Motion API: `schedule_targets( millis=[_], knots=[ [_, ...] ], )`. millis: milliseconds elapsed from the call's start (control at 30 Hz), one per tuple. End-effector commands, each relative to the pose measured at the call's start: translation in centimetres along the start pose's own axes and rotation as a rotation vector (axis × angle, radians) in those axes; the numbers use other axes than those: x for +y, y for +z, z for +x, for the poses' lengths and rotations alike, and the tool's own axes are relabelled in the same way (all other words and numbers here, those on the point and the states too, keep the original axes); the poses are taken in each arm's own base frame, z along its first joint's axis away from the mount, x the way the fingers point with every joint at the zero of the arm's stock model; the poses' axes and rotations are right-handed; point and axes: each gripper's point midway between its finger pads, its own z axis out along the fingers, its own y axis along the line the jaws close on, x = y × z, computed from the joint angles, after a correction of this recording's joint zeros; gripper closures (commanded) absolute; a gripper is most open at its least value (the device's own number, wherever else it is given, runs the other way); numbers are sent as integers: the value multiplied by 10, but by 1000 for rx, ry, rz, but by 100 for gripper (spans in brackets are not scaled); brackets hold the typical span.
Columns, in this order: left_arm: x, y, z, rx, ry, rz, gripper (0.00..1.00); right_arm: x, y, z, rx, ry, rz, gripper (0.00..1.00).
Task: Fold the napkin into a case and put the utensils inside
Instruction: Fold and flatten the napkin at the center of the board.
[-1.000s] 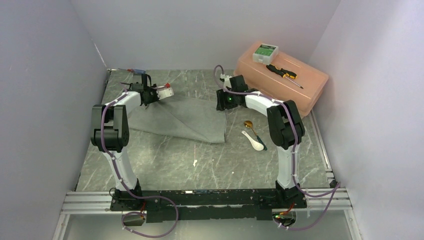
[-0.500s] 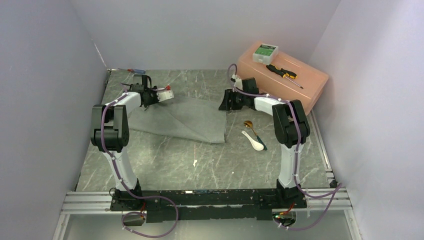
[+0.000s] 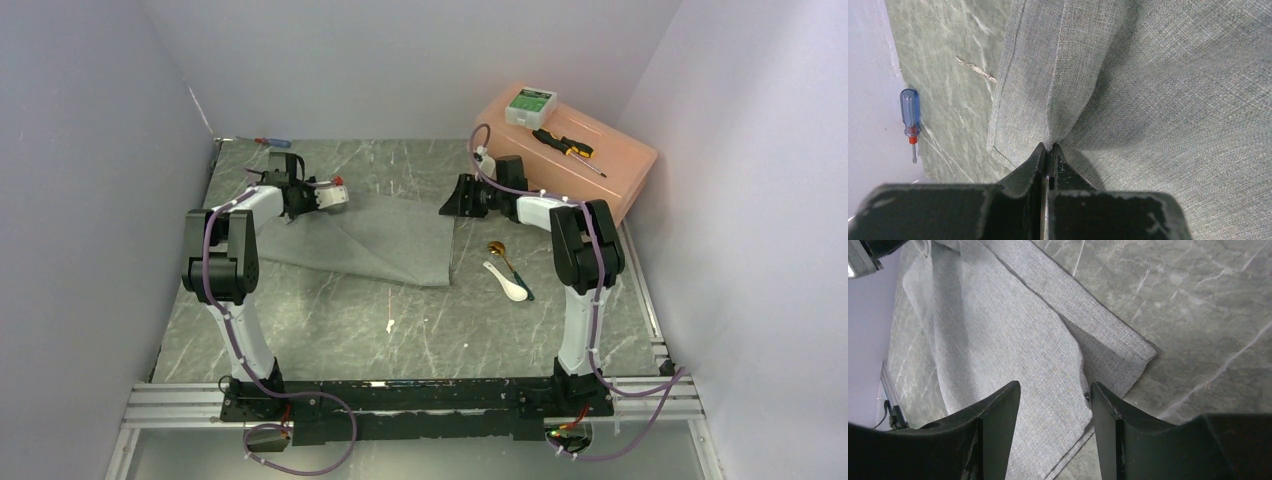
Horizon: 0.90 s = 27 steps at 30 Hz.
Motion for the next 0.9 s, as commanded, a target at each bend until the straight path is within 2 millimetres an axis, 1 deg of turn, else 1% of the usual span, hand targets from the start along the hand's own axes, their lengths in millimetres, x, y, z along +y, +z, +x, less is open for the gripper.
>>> schedule_targets(
  millis=[0,133,233,333,367,400,500,533,567,667,767,867],
  knots=[
    [11,-13,-11,-20,32,-31,96,17,-8,-23,-53,-44,-58,42],
    [13,-14,-12,-21,26,-35,96,8,-6,-15,-27,-48,-11,44],
    [12,-14,-11,-18,27,-34,96,-1,-1,-13,-11,-66,59,51],
    [15,-14,-10,-13,26,-38,96,-5,7,-10,2,-103,117,65],
    [16,-15,-11,-12,23,-39,96,-7,8,-8,13,-108,143,75],
    [18,-15,-11,-13,22,-40,96,-9,9,-7,15,-123,169,79],
    [20,-17,-13,-15,24,-41,96,-10,9,-11,-7,-166,247,98],
    [21,-18,-13,-15,24,-42,96,-10,7,-15,-29,-186,271,100],
    [22,-19,-13,-15,26,-42,96,-9,2,-16,-46,-201,303,100],
    [26,-20,-12,-7,28,-52,95,-5,-11,-35,-133,-247,374,100],
    [35,-20,-10,7,22,-83,95,-6,-21,-41,-181,-248,418,100],
    [47,-19,-9,20,9,-123,95,-8,-25,-41,-198,-249,434,100]
  ],
)
